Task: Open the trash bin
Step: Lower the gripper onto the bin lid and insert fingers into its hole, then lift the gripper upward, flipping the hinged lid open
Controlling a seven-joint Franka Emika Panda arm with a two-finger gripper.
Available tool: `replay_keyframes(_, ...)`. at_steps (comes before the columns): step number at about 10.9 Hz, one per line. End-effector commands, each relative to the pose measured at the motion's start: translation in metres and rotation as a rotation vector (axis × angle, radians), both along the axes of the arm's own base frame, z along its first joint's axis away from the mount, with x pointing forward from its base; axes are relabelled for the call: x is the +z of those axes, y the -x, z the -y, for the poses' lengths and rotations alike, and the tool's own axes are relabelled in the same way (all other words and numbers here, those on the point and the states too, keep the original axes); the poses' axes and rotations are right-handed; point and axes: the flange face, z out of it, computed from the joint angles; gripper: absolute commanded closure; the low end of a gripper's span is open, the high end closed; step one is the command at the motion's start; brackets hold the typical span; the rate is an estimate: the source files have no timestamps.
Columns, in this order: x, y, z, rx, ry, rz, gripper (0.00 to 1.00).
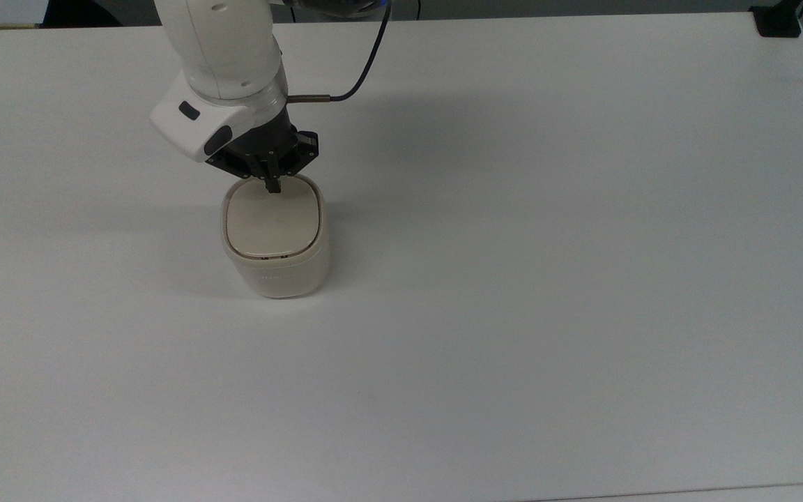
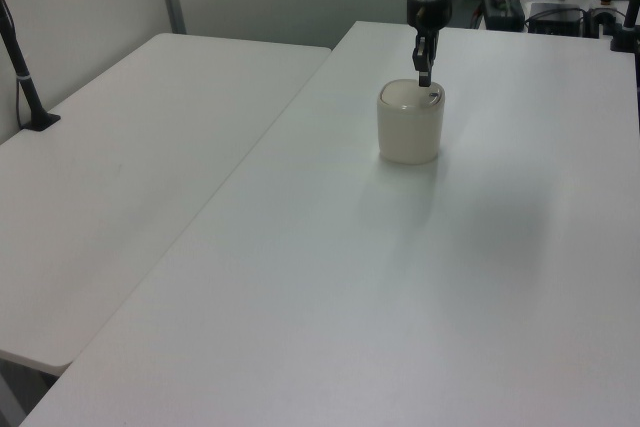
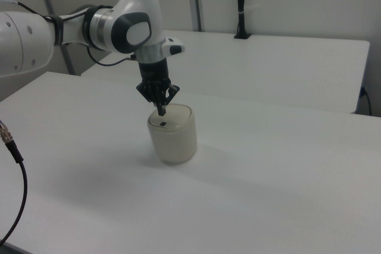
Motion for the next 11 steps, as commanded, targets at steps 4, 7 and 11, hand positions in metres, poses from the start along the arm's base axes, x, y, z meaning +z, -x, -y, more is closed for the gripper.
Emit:
replay_keyframes(4, -0.036, -0.005, -0.013, 0.069, 0.009, -0.035, 1.0)
replay_keyframes(7, -0.031, -0.003, -0.012, 0.073, 0.008, -0.033, 1.0)
replay_keyframes(11, 0.088, 0.05, 0.027, 0.012, -0.023, 0.023, 0.96)
